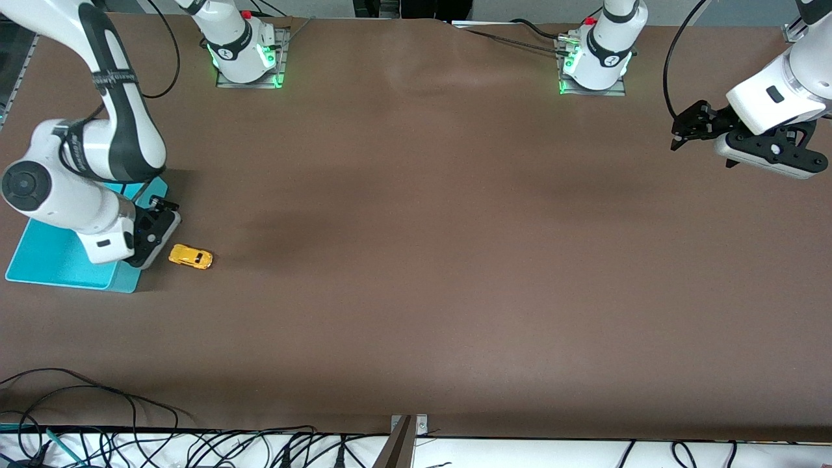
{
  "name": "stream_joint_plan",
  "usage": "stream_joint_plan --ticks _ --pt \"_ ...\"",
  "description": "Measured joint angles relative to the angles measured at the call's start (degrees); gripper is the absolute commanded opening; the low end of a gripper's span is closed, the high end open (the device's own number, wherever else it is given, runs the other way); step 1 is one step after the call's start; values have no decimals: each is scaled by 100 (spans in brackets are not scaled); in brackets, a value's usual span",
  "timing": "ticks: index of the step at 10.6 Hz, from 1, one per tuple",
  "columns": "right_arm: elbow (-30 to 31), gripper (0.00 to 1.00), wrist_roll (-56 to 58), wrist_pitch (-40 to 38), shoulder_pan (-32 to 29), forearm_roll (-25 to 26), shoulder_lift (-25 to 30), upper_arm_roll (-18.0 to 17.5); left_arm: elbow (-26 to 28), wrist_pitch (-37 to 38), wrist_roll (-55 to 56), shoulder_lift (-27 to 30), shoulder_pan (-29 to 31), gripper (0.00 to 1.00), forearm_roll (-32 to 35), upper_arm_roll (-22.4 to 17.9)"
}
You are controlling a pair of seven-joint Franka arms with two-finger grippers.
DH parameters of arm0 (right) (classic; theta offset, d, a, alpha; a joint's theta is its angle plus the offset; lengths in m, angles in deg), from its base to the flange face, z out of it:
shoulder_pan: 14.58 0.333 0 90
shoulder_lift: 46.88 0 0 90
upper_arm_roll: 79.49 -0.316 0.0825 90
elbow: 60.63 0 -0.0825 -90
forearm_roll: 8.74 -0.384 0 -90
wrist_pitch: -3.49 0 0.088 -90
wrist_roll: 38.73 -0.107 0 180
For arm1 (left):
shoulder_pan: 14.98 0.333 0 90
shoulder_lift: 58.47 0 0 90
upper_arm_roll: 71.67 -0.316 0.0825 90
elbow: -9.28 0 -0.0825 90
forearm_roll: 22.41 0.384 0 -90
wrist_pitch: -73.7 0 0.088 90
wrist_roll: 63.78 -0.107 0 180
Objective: Wind up and store yellow beetle car
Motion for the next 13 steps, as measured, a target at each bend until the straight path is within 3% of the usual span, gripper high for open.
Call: stream_joint_plan --ticks 4,10,13 --pt "-1 100 1117 757 -26 18 -388 -48 -34 7 314 1 116 100 -72 -23" --pt "28 100 1288 1442 -320 18 -1059 -81 -75 182 570 9 116 100 -75 -15" --pt "56 100 1458 1527 -451 18 -1136 -110 -76 194 583 11 117 100 -75 -15"
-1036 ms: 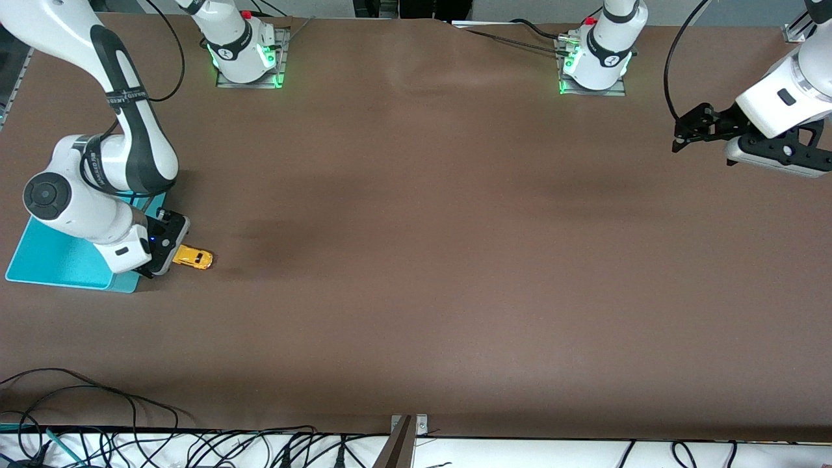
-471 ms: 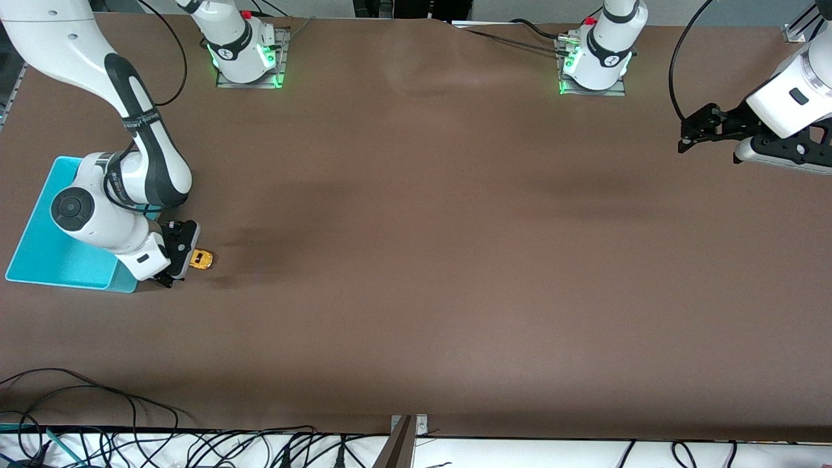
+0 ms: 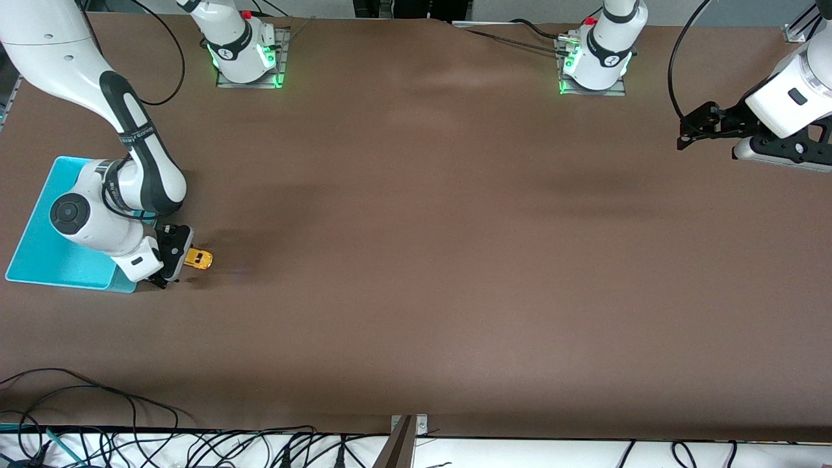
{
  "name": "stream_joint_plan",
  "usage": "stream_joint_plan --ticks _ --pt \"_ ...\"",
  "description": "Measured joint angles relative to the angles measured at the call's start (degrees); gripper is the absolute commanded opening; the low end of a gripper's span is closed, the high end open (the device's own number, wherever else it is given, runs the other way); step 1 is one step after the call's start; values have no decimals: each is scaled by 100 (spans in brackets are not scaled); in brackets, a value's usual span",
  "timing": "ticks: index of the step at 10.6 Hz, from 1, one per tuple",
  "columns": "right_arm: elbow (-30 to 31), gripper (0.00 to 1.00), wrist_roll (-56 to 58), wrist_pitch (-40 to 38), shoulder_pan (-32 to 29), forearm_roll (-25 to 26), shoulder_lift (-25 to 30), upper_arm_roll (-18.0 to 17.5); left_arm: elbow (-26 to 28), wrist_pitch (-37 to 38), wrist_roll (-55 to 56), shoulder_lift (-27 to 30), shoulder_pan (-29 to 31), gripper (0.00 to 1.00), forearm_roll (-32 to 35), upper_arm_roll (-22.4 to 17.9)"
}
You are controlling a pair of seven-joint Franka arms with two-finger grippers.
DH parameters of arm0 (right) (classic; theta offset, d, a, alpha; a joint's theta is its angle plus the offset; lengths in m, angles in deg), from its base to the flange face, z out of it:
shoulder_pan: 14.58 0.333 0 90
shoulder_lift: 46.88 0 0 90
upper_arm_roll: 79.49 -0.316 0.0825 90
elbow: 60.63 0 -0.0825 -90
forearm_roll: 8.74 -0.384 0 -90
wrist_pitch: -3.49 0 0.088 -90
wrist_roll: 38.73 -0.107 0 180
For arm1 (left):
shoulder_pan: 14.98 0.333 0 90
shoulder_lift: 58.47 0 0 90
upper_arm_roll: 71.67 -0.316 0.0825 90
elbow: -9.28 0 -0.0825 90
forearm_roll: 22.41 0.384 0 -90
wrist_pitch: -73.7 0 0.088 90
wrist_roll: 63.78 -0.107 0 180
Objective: Wind up and store yellow beetle car
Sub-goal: 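Grasp the yellow car and lift it over the cyan box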
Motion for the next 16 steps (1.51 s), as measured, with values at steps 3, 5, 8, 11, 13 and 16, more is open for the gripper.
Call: stream_joint_plan --ticks 3,5,8,11,13,16 --pt "24 38 69 0 2 0 0 -177 0 2 15 1 0 100 0 0" --pt "25 1 178 -2 0 0 8 -179 0 2 18 2 0 100 0 0" --pt "29 0 190 -17 -9 -1 69 -179 0 2 22 3 0 100 0 0" --pt "29 0 190 -35 -14 -60 78 -179 0 2 25 3 1 100 0 0" --pt "24 0 190 -253 -15 -91 153 -196 0 3 28 4 1 100 0 0" --pt "19 0 190 -896 -16 -94 562 -276 0 3 29 6 1 100 0 0"
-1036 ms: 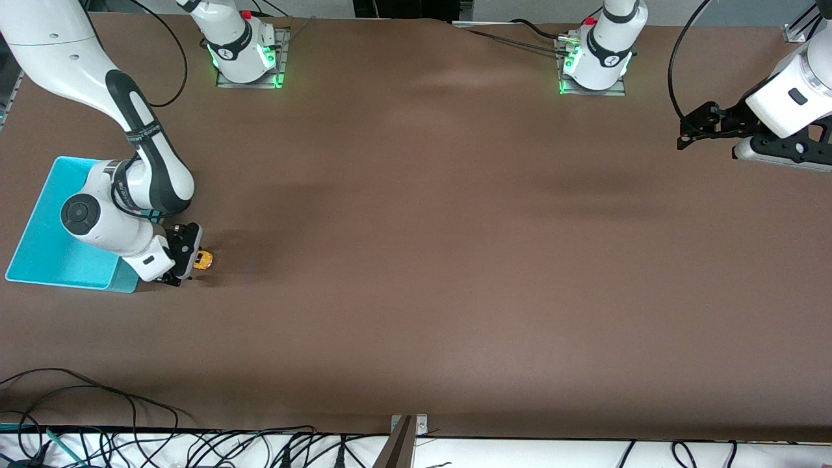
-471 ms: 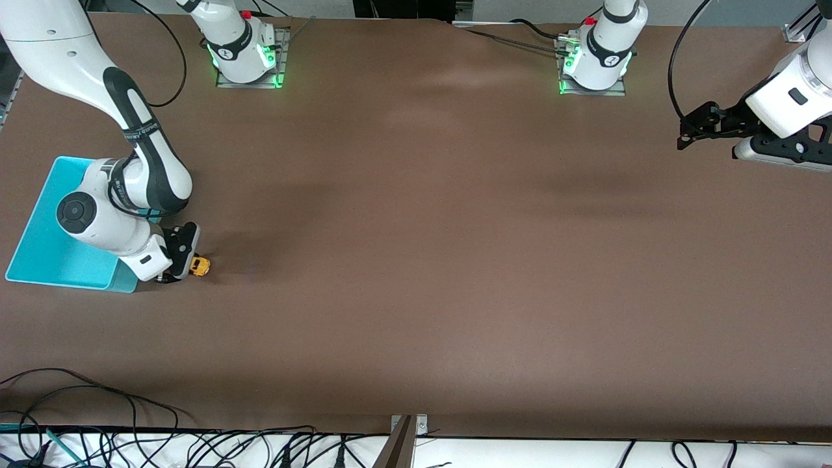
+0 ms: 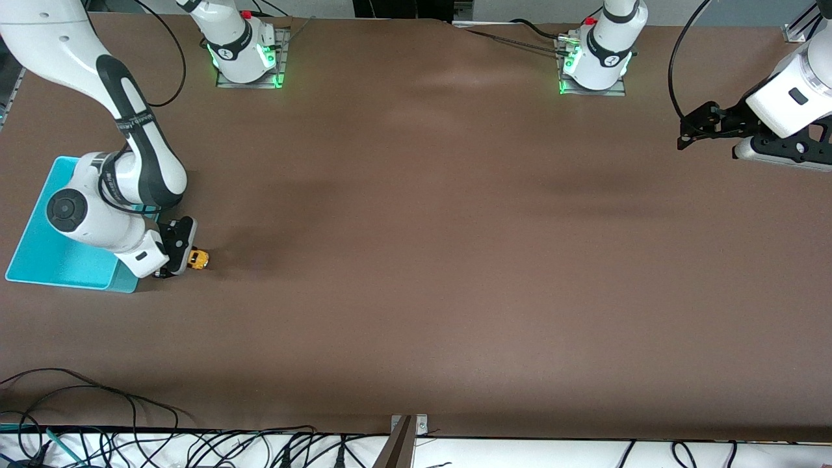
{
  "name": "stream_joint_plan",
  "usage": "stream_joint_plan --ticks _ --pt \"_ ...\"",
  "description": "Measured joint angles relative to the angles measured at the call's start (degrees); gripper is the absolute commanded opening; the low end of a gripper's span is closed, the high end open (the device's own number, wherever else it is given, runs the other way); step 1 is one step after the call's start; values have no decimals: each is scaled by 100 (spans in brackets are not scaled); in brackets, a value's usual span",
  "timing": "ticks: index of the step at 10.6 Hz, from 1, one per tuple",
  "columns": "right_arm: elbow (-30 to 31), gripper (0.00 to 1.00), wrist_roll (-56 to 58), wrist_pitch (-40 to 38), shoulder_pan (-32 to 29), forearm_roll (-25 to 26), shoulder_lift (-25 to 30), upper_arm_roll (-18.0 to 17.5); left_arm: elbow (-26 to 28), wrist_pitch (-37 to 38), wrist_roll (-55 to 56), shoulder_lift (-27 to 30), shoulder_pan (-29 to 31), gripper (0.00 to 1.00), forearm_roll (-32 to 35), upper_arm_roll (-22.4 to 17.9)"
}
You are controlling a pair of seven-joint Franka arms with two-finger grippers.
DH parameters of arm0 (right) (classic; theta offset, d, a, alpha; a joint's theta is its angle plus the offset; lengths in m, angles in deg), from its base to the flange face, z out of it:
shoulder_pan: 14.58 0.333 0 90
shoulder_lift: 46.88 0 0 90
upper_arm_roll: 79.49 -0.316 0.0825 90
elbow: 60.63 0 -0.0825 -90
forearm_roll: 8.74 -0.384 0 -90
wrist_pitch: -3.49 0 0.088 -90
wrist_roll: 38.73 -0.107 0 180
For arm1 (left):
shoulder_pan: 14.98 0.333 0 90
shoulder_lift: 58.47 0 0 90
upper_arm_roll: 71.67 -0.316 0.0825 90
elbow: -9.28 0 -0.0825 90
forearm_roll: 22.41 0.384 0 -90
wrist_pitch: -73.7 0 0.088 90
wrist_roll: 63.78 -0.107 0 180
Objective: Wind up and store yellow beetle car
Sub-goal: 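Grasp the yellow car and lift it over the cyan box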
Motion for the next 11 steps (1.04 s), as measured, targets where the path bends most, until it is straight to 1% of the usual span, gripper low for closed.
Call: stream_joint_plan --ticks 4,6,8,11 --pt "-3 0 0 -1069 3 -10 736 -238 0 2 0 3 -1 100 0 2" --pt "2 0 47 -1619 -10 -10 1071 -279 0 3 1 5 -1 100 0 3" --pt "34 0 588 -1895 -224 -11 1319 -277 0 4 1 7 -2 100 -1 4" --pt "122 0 1902 -1916 -923 -8 1397 -259 0 4 1 9 0 100 -1 3"
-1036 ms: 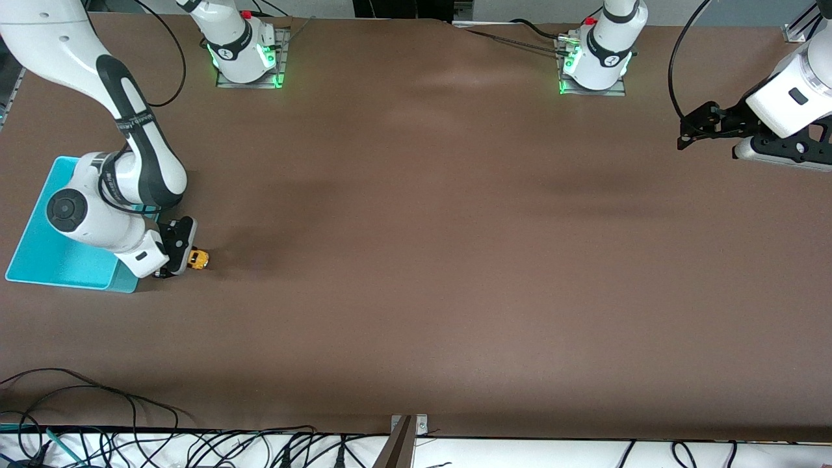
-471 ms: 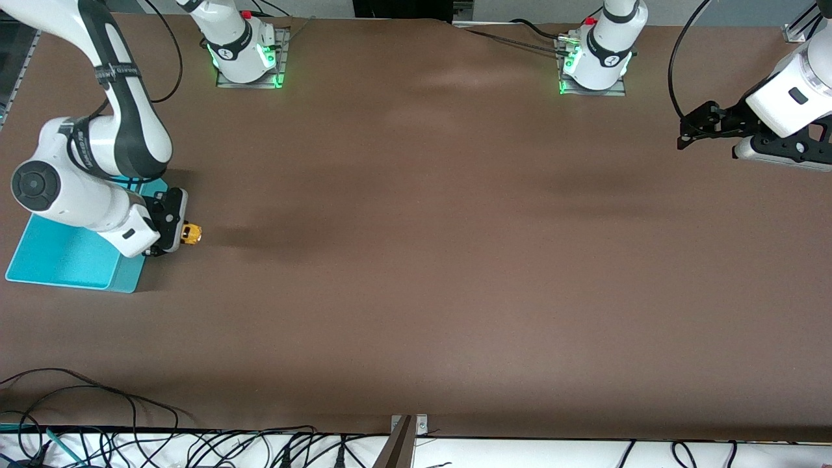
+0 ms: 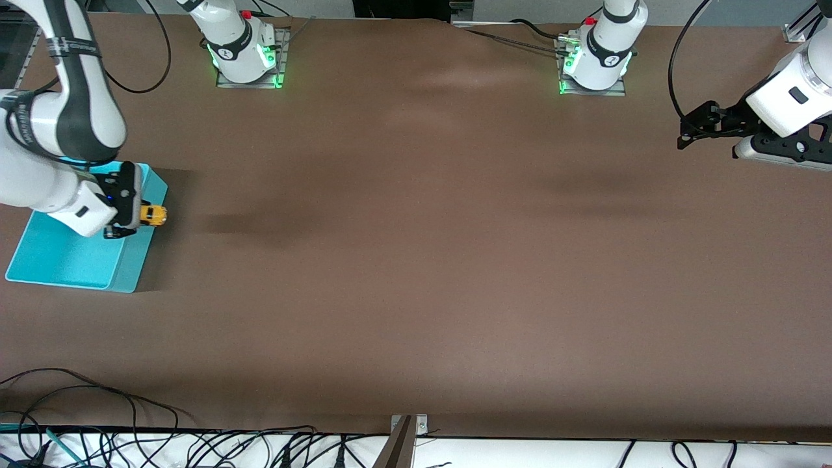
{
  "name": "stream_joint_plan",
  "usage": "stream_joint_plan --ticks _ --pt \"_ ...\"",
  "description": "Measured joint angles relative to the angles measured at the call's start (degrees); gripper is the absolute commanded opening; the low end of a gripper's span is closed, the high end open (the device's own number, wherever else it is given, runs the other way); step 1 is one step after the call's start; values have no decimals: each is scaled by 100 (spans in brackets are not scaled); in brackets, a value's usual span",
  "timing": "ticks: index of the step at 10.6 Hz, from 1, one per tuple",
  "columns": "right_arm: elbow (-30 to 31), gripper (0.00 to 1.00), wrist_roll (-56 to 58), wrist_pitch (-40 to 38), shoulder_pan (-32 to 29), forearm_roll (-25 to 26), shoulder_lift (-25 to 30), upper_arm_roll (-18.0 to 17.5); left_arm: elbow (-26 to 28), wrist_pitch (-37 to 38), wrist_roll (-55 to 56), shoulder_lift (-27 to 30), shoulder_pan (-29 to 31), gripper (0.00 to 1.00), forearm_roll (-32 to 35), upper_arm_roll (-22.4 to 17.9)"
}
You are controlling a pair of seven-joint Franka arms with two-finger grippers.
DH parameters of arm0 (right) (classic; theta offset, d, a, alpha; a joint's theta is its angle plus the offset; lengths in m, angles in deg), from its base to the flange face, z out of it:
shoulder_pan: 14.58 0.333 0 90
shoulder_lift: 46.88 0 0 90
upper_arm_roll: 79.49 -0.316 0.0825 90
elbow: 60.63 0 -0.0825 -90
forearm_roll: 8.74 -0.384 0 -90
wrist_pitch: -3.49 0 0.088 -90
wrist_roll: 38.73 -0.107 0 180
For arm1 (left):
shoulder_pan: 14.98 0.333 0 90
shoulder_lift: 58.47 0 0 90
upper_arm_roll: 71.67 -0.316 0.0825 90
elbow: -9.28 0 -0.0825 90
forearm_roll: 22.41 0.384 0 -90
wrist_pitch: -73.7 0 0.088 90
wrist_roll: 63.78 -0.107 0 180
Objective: Wind up and store yellow beetle car
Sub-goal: 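Grasp the yellow car and lift it over the cyan box, then lower the car into the cyan box and open the right gripper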
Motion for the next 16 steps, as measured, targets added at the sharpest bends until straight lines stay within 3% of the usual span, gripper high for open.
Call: stream_joint_plan --ticks 6,11,16 --pt "56 0 1385 203 -1005 618 -168 9 0 2 0 2 1 100 0 -1" --pt "106 0 2210 1054 -1488 658 -957 11 0 3 0 2 3 100 0 -2" --pt "133 0 2283 1152 -1702 673 -1292 12 0 4 0 3 3 100 0 -2"
